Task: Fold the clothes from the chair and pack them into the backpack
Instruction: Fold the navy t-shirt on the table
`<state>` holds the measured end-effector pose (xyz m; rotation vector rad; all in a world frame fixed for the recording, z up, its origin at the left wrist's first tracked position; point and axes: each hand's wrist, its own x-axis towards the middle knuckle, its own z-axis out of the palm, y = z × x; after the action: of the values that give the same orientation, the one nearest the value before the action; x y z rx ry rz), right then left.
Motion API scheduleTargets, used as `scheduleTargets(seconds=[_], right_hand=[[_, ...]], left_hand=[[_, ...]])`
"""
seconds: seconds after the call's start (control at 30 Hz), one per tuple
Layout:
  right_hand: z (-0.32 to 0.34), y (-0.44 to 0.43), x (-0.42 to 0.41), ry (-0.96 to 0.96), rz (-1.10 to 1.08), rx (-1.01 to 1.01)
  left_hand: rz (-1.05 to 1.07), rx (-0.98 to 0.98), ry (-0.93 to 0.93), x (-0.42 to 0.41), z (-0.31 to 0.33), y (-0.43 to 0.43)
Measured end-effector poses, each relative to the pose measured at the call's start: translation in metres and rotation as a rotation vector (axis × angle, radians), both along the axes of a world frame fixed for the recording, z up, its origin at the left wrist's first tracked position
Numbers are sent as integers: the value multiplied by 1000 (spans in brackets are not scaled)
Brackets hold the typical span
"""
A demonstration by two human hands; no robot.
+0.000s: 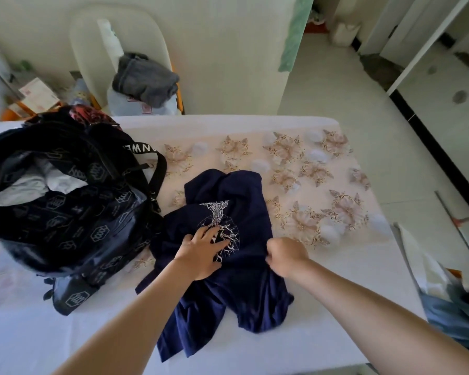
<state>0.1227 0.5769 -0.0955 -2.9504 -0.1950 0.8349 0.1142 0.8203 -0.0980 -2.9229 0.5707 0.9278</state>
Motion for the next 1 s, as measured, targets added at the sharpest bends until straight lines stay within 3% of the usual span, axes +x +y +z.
scheduleTargets(seconds=[0.1,0.2,0.27,0.37,0.43,0.53,0.67,0.73,0.83,0.9,1.0], right_hand=[[1,-20,31,-407,-286,152],[22,-29,60,-440,-601,492],[26,-29,56,-396,-478,521],[10,-31,20,-423,19,416],[-5,-32,-4,-253,254,345],[-19,-40,-15,-48,309,113],[-18,-75,21,-83,273,-141],[-11,-97,45,-100,272,-239],[-3,-116,58,-226,236,-219],[-2,-113,48,-393,139,-152],[-8,-88,14,-448,-51,-13]], left_hand=[[111,-20,-41,9,0,-11],[235,-42,-31,18,-1,-21],[255,-27,-58,21,-2,-26],[162,-38,-171,23,-3,-32],[89,-9,-151,26,-7,-33],[97,62,-47,31,-11,-34],[120,120,1,41,4,-52],[159,95,138,47,18,-71],[231,-94,374,62,37,-100],[222,-214,246,73,40,-114],[123,-282,-168,95,25,-121]])
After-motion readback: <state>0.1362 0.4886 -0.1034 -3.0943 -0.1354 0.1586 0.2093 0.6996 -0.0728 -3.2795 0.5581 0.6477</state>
